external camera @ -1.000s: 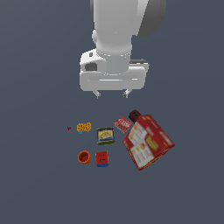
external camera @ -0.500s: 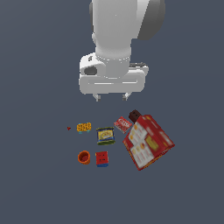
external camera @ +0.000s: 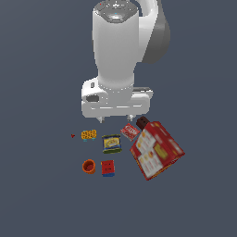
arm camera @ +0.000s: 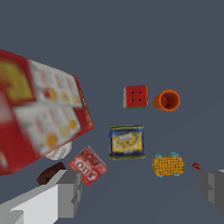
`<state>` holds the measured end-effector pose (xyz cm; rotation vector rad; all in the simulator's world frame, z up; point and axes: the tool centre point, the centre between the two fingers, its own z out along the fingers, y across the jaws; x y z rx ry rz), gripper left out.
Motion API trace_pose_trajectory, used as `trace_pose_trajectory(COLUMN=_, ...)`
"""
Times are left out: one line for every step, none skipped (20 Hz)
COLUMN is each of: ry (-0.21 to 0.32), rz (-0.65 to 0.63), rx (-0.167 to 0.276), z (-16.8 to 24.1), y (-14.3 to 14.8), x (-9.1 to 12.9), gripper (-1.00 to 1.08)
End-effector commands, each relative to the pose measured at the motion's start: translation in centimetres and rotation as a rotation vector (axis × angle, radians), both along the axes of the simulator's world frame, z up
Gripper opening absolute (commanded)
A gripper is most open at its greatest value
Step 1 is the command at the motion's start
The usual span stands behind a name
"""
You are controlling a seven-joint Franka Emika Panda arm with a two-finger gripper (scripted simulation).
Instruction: Pick up a designated object from a clutter of objects.
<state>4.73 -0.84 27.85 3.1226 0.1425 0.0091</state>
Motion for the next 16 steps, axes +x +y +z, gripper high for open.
trace_pose_trajectory(ry=0.001, rz=0.002, rx=0.003, z=-1.7, y=-0.3, x=1.3, gripper=1.00)
trace_pose_trajectory(ry=0.002, rz=0.003, rx=0.004, z=-2.4, y=-0.5, x=1.8, gripper=1.00)
trace_pose_trajectory(ry=0.002, rz=0.004, rx=0.005, z=-3.2, y=-0.7, x=2.4, gripper=1.00)
trace_pose_trajectory(ry=0.002, rz=0.005, rx=0.007, z=-4.1, y=-0.8, x=2.9, gripper=1.00)
trace_pose_trajectory(ry=0.002, rz=0.005, rx=0.007, z=-4.9, y=-1.0, x=3.4, gripper=1.00)
trace_pose_trajectory(ry=0.003, rz=0.006, rx=0.008, z=-5.7, y=-1.2, x=3.9, gripper=1.00)
trace_pose_trajectory(ry=0.003, rz=0.007, rx=0.009, z=-6.6, y=-1.3, x=4.4, gripper=1.00)
trace_pose_trajectory(ry=0.003, rz=0.008, rx=0.010, z=-7.5, y=-1.5, x=4.9, gripper=1.00)
trace_pose_trajectory(ry=0.004, rz=0.009, rx=0.011, z=-8.4, y=-1.7, x=5.4, gripper=1.00)
trace_pose_trajectory(ry=0.004, rz=0.010, rx=0.012, z=-9.3, y=-1.9, x=5.8, gripper=1.00)
trace_pose_trajectory(ry=0.004, rz=0.010, rx=0.012, z=-10.2, y=-2.1, x=6.2, gripper=1.00)
trace_pose_trajectory(ry=0.004, rz=0.011, rx=0.013, z=-11.1, y=-2.2, x=6.6, gripper=1.00)
trace_pose_trajectory(ry=0.005, rz=0.012, rx=0.013, z=-12.0, y=-2.4, x=7.0, gripper=1.00)
trace_pose_trajectory(ry=0.005, rz=0.013, rx=0.014, z=-12.8, y=-2.6, x=7.3, gripper=1.00)
trace_pose_trajectory(ry=0.005, rz=0.013, rx=0.014, z=-13.6, y=-2.7, x=7.5, gripper=1.00)
trace_pose_trajectory(ry=0.005, rz=0.014, rx=0.014, z=-14.3, y=-2.9, x=7.8, gripper=1.00)
